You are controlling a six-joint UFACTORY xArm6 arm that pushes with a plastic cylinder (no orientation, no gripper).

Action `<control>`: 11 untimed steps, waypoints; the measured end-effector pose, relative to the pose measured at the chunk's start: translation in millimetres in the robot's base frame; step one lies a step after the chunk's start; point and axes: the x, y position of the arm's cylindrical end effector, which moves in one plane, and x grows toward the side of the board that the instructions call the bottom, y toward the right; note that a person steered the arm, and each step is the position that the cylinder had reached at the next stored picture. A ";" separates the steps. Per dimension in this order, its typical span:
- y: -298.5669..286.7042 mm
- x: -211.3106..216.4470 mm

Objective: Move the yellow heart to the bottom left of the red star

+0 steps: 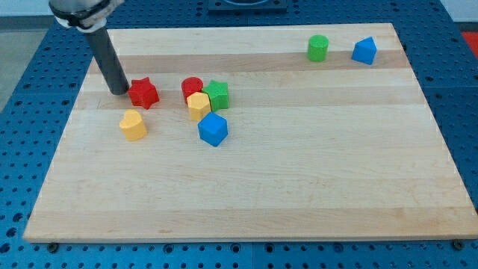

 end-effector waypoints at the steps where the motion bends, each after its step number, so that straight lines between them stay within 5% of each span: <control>1: 51.8 9.6; 2: 61.5 12.3; 4: -36.6 46.6; 5: -20.1 82.0; 9: 41.4 108.3; 11: 71.9 89.3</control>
